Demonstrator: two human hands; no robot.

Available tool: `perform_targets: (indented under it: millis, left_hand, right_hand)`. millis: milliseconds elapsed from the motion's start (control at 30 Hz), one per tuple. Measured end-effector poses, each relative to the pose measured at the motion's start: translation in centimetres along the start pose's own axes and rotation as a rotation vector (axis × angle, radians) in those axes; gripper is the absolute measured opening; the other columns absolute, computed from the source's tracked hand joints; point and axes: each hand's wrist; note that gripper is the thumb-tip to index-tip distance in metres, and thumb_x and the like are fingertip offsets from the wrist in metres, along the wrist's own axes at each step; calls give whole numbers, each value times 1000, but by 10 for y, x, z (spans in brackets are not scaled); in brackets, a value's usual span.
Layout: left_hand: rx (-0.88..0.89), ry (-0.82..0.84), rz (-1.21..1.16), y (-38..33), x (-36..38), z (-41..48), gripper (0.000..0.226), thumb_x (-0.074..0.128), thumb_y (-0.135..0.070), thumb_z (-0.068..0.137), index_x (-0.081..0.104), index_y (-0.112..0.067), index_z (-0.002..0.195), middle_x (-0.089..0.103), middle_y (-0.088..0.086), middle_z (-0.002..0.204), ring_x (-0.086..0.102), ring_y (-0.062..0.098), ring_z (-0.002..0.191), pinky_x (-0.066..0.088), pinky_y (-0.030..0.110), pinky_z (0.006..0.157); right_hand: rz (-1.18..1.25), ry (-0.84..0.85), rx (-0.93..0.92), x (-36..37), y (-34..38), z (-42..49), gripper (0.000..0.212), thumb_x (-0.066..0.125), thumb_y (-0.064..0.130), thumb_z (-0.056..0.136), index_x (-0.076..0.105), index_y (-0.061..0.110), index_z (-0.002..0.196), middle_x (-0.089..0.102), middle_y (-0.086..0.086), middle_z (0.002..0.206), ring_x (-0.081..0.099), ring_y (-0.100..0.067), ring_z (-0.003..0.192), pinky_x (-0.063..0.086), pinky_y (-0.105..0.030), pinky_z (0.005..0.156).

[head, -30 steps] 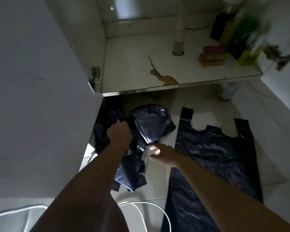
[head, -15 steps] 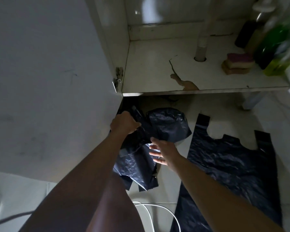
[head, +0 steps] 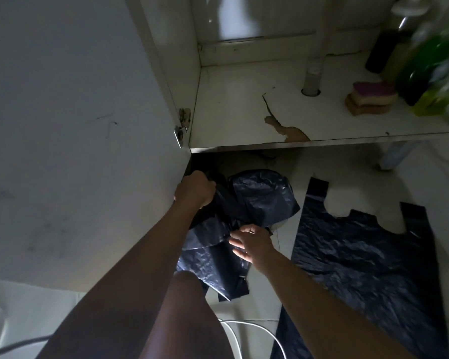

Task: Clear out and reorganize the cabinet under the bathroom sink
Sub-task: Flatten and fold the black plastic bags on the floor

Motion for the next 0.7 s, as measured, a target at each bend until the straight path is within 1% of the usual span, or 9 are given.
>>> perform_targets:
  millis: [100, 200, 333, 400, 467, 533, 600, 633, 700]
  left_hand:
    - [27, -78, -31, -11, -4, -2, 33, 43, -32, 101, 58, -4, 91, 66, 17, 109, 61, 31, 95, 43, 31, 76]
    - [18, -218, -83, -24, -14, -1, 39, 42, -36, 96, 64, -5, 101, 66, 18, 111, 62, 36, 101, 45, 34, 79]
    - [6, -388, -217, -39, -32, -5, 35, 44, -34, 93, 64, -9, 107, 65, 18, 114, 61, 39, 107, 49, 39, 88]
    - [24, -458, -329, -45, -43, -6, 32, 42, -35, 90, 62, -11, 98, 68, 17, 107, 64, 38, 101, 52, 38, 86]
    - [66, -511, -461, -52, -54, -8, 30, 42, -39, 87, 59, -14, 90, 70, 15, 100, 67, 34, 94, 55, 40, 86]
    - [118, -580, -527, -63, -66, -13, 23, 45, -35, 94, 57, -15, 90, 69, 14, 102, 65, 31, 96, 51, 33, 85]
    - [180, -669, -574, -79, -82, -23, 16, 47, -28, 98, 56, -16, 91, 66, 8, 94, 61, 27, 92, 44, 30, 76]
    - [226, -717, -609, -89, -90, -30, 14, 47, -26, 98, 55, -17, 89, 62, 2, 85, 59, 23, 86, 41, 28, 71]
    - [334, -824, -673, -109, -107, -39, 16, 50, -23, 96, 52, -16, 83, 52, -11, 66, 54, 4, 67, 35, 24, 62]
  right_hand:
    - [-229, -96, -39, -1, -9, 11, 15, 69, 8, 86, 59, 11, 97, 69, -7, 80, 71, -16, 70, 56, -30, 66]
    - [-477, -176, -119, 4, -17, 15, 13, 72, 14, 76, 59, 16, 77, 71, -3, 68, 75, -21, 72, 58, -37, 71]
    - [-612, -203, -176, 10, -19, 15, 15, 72, 16, 75, 58, 16, 70, 73, -8, 76, 74, -26, 77, 62, -42, 74]
    - [-675, -193, -179, 10, -20, 15, 14, 73, 19, 77, 60, 16, 76, 74, -9, 85, 74, -25, 81, 61, -38, 77]
    - [-738, -205, -178, 11, -21, 15, 20, 74, 26, 76, 63, 15, 88, 74, -6, 89, 73, -23, 83, 60, -35, 78]
    - [-762, -202, -165, 11, -23, 15, 29, 74, 29, 74, 63, 15, 97, 73, -6, 94, 73, -23, 85, 61, -37, 77]
    - [-808, -192, -168, 10, -25, 17, 32, 74, 29, 74, 63, 14, 100, 72, -8, 99, 72, -24, 88, 61, -36, 79]
    - [-832, -178, -174, 9, -28, 21, 34, 75, 29, 74, 63, 14, 102, 71, -8, 101, 72, -24, 89, 60, -36, 79]
    - [-872, -102, -155, 12, -23, 11, 33, 75, 27, 73, 64, 14, 102, 72, -8, 101, 72, -24, 86, 61, -38, 79]
Point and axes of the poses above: each hand's wrist, its own z-axis towards the middle knuckle, its own x-axis out of the palm, y = z × x
